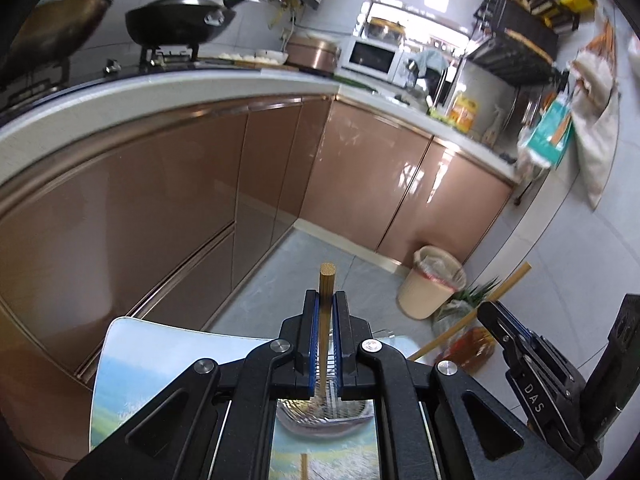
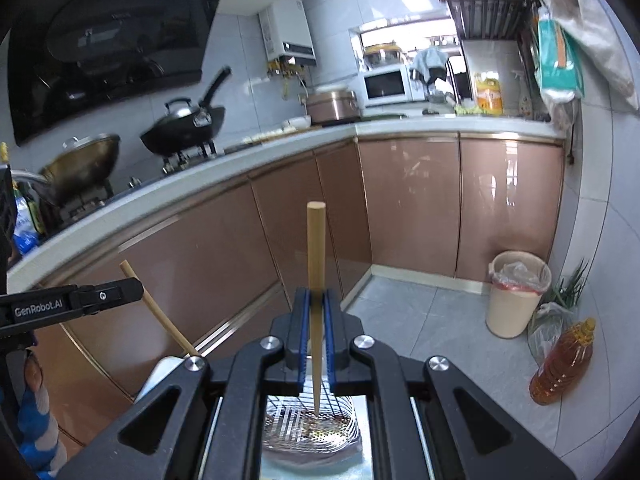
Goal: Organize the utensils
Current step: 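Lift the chopstick in the right tool over the wire basket while the left tool carries its chopstick there, then open the right tool to drop its chopstick into the basket while the left tool releases its chopstick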
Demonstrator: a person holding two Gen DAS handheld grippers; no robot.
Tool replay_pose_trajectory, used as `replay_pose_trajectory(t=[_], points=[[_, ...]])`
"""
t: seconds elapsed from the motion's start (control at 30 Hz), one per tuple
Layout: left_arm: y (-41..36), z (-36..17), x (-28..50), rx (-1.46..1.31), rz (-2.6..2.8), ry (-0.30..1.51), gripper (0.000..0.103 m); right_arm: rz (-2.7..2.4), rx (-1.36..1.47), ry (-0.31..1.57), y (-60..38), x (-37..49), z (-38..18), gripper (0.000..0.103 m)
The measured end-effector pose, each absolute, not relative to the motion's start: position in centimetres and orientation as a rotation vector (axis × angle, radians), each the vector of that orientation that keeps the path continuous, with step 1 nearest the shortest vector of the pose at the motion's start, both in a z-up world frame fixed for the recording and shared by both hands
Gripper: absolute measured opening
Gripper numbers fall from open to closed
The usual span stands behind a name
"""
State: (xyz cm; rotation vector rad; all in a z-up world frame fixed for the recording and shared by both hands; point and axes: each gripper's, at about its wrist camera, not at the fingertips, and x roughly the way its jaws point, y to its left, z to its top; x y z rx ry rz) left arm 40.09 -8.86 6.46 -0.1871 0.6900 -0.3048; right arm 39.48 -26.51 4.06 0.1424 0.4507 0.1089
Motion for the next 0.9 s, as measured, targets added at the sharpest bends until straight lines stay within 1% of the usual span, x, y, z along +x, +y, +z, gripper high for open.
replay_pose_trajectory(t=[0.2,0.27,0.63,0.67,0.7,0.73,0.77,0.8,0.87,0.9], points=[[-10.2,2.1,41.6,-0.151,-0.285,0.736,0.006,0.118,0.157,0.516,-26.4,41.4,-1.1,0.007],[-10.1,1.7,41.4,-0.121,-0.259,0.702,0.006,0.115,0.166,0.529,-26.7,41.6,-2.2,0.007],[-8.5,1.2,41.0,-0.133,-0.224,0.69,0.007,0.093,0.191,0.538,-28.0,40.6,-2.4,0.008],[-8.4,1.3,40.9,-0.133,-0.221,0.688,0.01,0.091,0.194,0.538,-28.2,40.5,-2.3,0.008],[-8.2,1.3,40.7,-0.132,-0.216,0.687,0.017,0.091,0.2,0.539,-28.4,40.3,-2.2,0.008],[-7.9,1.3,40.4,-0.134,-0.208,0.685,0.022,0.09,0.207,0.542,-28.6,40.0,-2.1,0.01],[-7.7,1.3,40.2,-0.137,-0.202,0.682,0.032,0.086,0.208,0.541,-28.7,39.8,-2.0,0.013],[-7.4,1.4,40.0,-0.143,-0.199,0.678,0.038,0.084,0.207,0.54,-28.8,39.5,-1.9,0.015],[-6.9,1.6,39.5,-0.147,-0.199,0.676,0.039,0.079,0.202,0.538,-28.8,38.8,-1.6,0.022],[-6.7,1.7,39.2,-0.147,-0.2,0.677,0.039,0.078,0.2,0.537,-28.8,38.5,-1.5,0.023]])
